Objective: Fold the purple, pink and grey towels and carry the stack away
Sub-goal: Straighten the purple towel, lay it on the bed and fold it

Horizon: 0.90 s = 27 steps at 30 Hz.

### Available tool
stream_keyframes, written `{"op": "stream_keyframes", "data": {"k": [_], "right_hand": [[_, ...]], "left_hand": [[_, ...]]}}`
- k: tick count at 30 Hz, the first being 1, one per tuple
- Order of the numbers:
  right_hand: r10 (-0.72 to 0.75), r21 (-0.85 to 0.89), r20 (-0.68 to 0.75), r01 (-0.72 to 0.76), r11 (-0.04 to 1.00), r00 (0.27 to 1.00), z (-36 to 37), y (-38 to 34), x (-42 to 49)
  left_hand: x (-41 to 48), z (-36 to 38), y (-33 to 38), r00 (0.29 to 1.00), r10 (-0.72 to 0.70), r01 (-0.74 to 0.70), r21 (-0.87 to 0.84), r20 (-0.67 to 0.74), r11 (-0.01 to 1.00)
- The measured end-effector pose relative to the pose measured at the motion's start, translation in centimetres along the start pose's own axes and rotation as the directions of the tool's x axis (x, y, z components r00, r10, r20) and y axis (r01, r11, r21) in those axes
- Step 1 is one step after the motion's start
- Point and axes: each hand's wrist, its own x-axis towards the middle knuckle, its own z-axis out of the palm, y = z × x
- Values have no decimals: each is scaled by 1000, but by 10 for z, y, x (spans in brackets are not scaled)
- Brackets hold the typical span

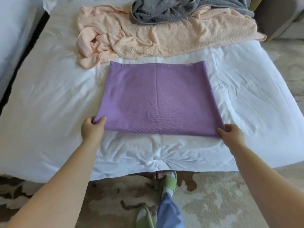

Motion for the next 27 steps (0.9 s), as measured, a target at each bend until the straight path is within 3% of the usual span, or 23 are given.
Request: {"op": "stream_keyframes", "data": {"k": [3, 6, 9, 12, 15, 18, 21, 24, 25, 27], "right_hand": [[22, 13, 56, -23, 1000, 998, -5, -1, -3], [48, 64, 69, -53, 997, 996, -16, 0, -4], [59, 123, 62, -66, 990, 996, -29, 1, -1], [59, 223, 38, -66, 972, 998, -43, 2, 7], [63, 339, 95, -92, 936, 993, -54, 6, 19], [83, 414, 261, -189, 891, 962, -56, 11, 26], [72, 355, 347, -202, 913, 935, -51, 16, 32], [44, 295, 354, -156, 943, 934, -46, 14, 36], [29, 265, 354, -130, 955, 935, -45, 11, 37], [-2, 167, 363, -63, 984, 932, -42, 7, 39]], "left_hand": [[-17, 18, 35, 989, 145, -146, -63, -26, 987], [-40, 47, 71, 935, 356, -355, -60, 3, 933], [-73, 91, 113, 819, 570, -566, -66, 66, 822], [-123, 150, 143, 659, 726, -728, -73, 199, 681], [-173, 212, 136, 527, 719, -800, -23, 453, 600], [-201, 249, 103, 439, 582, -835, 72, 685, 545], [-203, 257, 85, 399, 556, -865, 97, 730, 493], [-191, 243, 86, 320, 615, -911, 56, 721, 408], [-183, 235, 84, 326, 641, -926, 99, 695, 364], [-162, 216, 77, 415, 663, -910, 267, 623, 318]]}}
